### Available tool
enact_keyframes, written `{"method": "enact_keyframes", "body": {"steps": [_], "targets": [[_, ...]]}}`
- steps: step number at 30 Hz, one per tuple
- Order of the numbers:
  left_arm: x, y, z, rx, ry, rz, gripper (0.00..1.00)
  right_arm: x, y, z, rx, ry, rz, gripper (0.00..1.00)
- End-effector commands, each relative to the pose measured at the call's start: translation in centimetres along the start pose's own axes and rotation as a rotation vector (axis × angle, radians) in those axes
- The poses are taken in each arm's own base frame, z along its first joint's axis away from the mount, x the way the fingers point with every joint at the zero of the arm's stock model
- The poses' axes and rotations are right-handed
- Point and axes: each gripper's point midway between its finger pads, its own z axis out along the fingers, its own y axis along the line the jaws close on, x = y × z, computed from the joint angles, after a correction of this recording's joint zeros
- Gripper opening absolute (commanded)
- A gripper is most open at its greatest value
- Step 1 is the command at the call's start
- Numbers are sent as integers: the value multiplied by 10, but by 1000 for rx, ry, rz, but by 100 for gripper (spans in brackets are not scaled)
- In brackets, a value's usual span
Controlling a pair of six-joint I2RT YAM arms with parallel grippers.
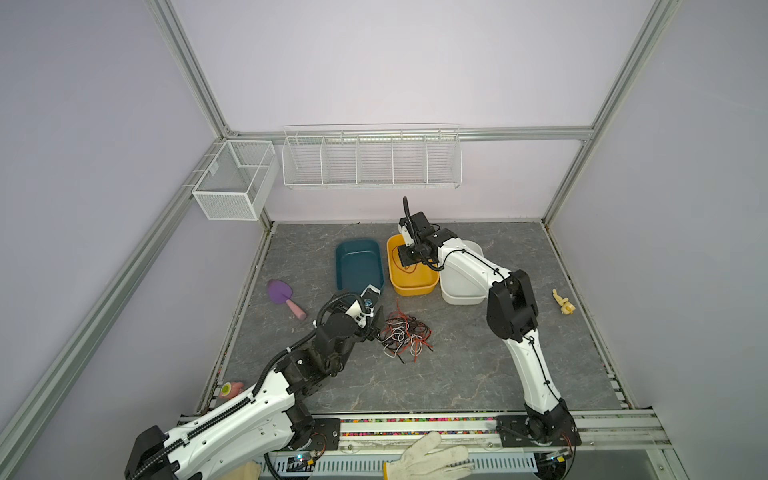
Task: Untangle the cables
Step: 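Lower the red wire into the yellow tub with the right gripper, then open the right gripper and release the red wire in the tub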
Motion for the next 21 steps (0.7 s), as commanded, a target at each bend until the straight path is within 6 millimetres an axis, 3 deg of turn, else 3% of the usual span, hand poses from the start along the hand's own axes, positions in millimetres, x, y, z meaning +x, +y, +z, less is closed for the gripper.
{"method": "enact_keyframes", "body": {"steps": [1, 5, 11, 15, 21], "targets": [[-14, 5, -2, -3, -27, -2, 99, 14, -13, 4, 54, 58, -10, 7], [-14, 5, -2, 0, -29, -4, 100, 11, -11, -27, 49, 11, 12, 18], [-13, 2, 0, 11, -7, -1, 100, 11, -3, -81, 11, -64, 44, 54], [-12, 1, 1, 17, 15, 1, 99, 21, -1, -108, -13, -70, 78, 59], [-9, -7, 3, 64, 46, -2, 99, 65, 14, -136, -128, -22, 132, 61]]}}
